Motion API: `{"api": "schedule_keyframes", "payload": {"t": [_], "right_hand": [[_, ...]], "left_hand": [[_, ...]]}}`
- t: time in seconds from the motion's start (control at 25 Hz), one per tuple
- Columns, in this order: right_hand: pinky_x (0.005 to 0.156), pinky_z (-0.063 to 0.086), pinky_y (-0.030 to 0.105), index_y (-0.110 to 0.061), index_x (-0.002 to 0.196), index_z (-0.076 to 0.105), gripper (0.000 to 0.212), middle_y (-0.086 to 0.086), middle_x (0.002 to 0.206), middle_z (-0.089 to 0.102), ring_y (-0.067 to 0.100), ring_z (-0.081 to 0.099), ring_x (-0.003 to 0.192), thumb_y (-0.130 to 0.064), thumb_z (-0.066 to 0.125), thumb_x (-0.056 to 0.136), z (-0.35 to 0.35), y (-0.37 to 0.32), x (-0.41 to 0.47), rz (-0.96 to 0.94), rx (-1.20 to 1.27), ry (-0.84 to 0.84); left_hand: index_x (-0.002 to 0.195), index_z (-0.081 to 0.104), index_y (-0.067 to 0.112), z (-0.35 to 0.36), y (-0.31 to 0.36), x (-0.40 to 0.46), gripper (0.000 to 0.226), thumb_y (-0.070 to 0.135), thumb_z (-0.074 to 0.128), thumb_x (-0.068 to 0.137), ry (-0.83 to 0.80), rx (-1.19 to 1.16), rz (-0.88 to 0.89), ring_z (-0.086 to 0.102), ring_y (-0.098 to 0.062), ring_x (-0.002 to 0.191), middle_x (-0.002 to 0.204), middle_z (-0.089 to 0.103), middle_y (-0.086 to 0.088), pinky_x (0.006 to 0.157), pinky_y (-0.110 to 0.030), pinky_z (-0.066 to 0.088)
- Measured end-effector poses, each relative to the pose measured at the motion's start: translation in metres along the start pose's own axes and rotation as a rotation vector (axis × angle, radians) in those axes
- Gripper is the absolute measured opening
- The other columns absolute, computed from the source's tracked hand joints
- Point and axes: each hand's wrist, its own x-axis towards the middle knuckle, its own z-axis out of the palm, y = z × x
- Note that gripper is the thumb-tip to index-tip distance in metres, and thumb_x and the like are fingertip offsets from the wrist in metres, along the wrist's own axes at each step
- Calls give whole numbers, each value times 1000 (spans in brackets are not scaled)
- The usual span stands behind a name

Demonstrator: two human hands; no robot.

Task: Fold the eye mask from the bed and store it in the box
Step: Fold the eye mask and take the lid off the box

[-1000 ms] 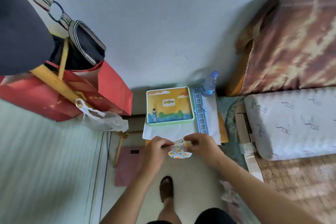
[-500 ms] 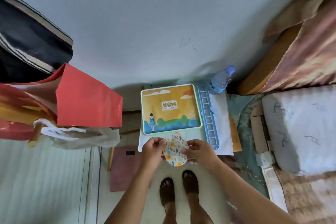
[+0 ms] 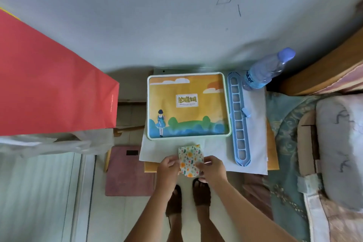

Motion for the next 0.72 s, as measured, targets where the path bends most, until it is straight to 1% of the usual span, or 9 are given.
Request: {"api": "schedule_keyframes", "payload": {"t": [0.08, 0.16, 0.2, 0.28, 0.4, 0.48, 0.56, 0.64, 0.72], "right_hand": [[64, 59, 46, -12, 88, 55, 18, 5, 77, 63, 26, 63, 64, -22, 68, 81, 2, 0, 1, -84, -195, 69], [59, 55, 37, -14, 91, 54, 22, 5, 78, 64, 27, 63, 68, -32, 64, 83, -3, -1, 0, -133, -334, 124], [59, 53, 35, -12, 94, 55, 23, 7, 80, 65, 27, 63, 67, -33, 60, 85, -8, -3, 0, -142, -335, 145], [61, 54, 39, -7, 100, 57, 23, 9, 76, 65, 25, 61, 65, -28, 51, 92, -23, -9, 0, -109, -121, 188], [63, 56, 40, -3, 104, 57, 27, 8, 73, 58, 21, 56, 64, -23, 40, 96, -48, -28, 0, -83, 193, 284], [72, 57, 46, -6, 104, 57, 31, 4, 74, 56, 21, 56, 65, -32, 41, 96, -56, -46, 2, -165, 156, 350], [75, 57, 46, -9, 108, 58, 29, 3, 81, 59, 21, 57, 64, -32, 48, 94, -58, -65, 5, -249, 94, 351], [68, 56, 40, -5, 112, 58, 28, 9, 93, 63, 25, 60, 66, -25, 56, 92, -62, -77, 11, -304, 29, 318], [64, 48, 32, -1, 107, 62, 25, 16, 101, 65, 29, 60, 75, -20, 59, 90, -66, -80, 17, -344, -120, 352]], "left_hand": [[110, 61, 2, 1, -6, 0, 22, 4, 54, 89, 12, -15, 15, 62, -24, 98, 116, 64, -18, 71, -25, 52], [113, 61, 5, -1, -4, -2, 25, 9, 53, 90, 48, 17, 46, 61, -24, 104, 118, 64, -15, 86, -37, 54], [114, 61, 6, -4, 0, -3, 26, 13, 52, 91, 79, 32, 68, 61, -24, 106, 119, 64, -15, 94, -44, 52], [116, 60, 5, -14, 13, -4, 29, 19, 49, 94, 172, 19, 118, 62, -26, 104, 116, 65, -19, 97, -49, 50], [118, 57, 0, -27, 42, -2, 38, 29, 48, 95, 376, 92, 250, 62, -29, 106, 116, 65, -19, 89, -39, 51], [119, 56, -3, -30, 61, 4, 40, 28, 51, 94, 474, 158, 324, 61, -29, 106, 117, 64, -20, 82, -31, 46], [122, 55, -4, -30, 75, 13, 40, 22, 54, 93, 506, 227, 362, 60, -33, 106, 118, 62, -24, 85, -35, 47], [122, 56, -4, -31, 80, 19, 36, 16, 55, 92, 518, 318, 376, 59, -34, 104, 117, 61, -25, 87, -37, 48], [118, 60, -4, -32, 79, 21, 31, 10, 55, 92, 537, 372, 382, 59, -34, 102, 115, 60, -25, 83, -33, 46]]}}
